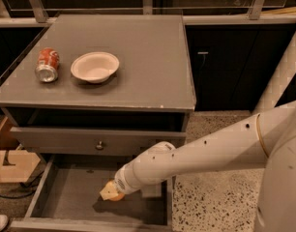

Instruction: Place orange into middle drawer

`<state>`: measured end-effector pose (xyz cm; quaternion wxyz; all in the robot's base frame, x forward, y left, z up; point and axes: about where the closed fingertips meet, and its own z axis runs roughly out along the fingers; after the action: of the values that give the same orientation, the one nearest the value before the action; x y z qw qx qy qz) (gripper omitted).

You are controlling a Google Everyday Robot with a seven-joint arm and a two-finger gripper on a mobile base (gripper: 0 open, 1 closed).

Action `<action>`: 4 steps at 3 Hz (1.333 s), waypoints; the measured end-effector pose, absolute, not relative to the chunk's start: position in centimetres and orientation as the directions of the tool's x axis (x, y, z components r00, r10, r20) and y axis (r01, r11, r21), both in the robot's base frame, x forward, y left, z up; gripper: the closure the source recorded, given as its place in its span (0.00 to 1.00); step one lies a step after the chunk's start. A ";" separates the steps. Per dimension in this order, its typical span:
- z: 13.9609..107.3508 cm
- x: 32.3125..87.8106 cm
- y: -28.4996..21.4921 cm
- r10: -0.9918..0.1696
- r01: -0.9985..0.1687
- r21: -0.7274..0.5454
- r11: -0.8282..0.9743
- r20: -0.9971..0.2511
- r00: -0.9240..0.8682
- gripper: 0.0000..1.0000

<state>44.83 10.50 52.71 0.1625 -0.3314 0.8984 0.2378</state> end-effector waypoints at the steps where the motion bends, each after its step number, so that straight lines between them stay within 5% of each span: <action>1: 51.3 46.2 10.8 -0.467 -0.638 0.344 0.688 -0.464 -0.753 1.00; 4: 47.7 45.7 12.0 -0.406 -0.566 0.400 0.721 -0.418 -0.813 1.00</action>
Offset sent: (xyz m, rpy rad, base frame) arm 0.0118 0.0025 -0.0122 0.0272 0.0034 -0.0418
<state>45.73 12.01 47.67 0.1522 -0.2656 0.9151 0.2625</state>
